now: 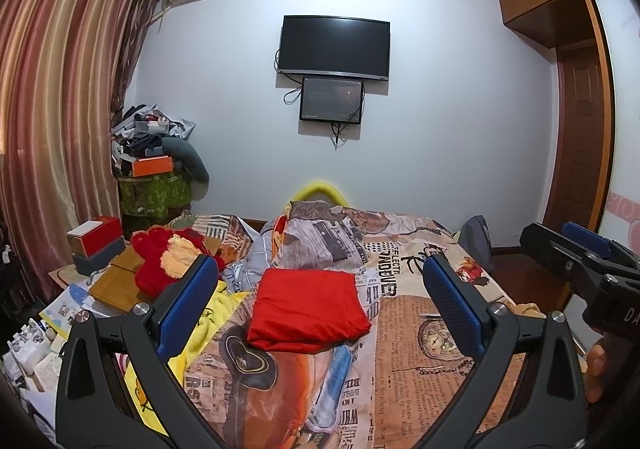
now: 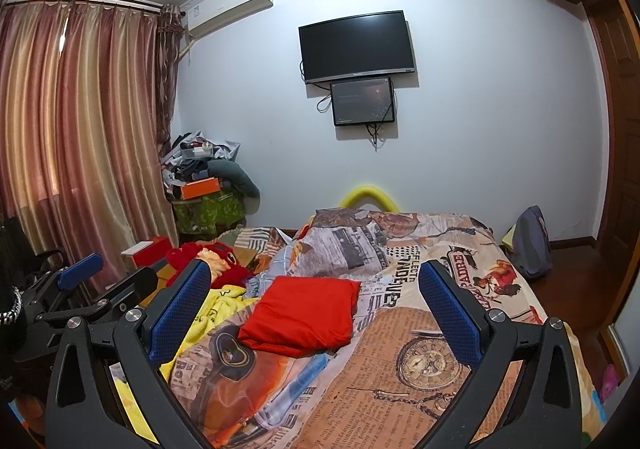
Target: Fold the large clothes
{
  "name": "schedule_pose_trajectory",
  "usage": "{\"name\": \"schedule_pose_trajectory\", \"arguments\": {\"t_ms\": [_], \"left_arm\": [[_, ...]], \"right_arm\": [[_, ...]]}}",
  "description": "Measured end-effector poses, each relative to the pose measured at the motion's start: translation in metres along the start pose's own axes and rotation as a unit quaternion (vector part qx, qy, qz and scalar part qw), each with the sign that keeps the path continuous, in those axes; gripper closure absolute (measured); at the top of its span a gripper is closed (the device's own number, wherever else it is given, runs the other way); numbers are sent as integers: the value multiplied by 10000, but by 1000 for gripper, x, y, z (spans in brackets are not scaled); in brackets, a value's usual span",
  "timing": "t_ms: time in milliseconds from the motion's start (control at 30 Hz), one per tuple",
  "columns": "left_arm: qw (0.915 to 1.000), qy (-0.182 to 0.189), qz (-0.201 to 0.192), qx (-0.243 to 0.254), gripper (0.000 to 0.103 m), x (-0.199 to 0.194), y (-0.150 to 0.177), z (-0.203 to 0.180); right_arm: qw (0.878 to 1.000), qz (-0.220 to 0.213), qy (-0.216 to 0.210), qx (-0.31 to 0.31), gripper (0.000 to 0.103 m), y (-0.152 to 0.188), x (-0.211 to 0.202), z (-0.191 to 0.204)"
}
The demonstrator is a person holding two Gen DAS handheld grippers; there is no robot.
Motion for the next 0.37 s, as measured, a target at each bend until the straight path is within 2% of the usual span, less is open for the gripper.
{"name": "schedule_pose_trajectory", "arguments": {"t_ms": [367], "left_arm": [[10000,38,18,43,0,-3,1,-1]], "right_arm": [[10000,-21,39,18,0,1,-2,0]]}}
Point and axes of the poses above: each gripper's, at about its wrist camera, not at the fingertips, and x roughly the way its jaws point, z to its left, y to its underside, the point moved 3 cm from there along x, roughly the way its jaws point, and after that the axes turned 7 degrees about z, right-handed, at the moved point
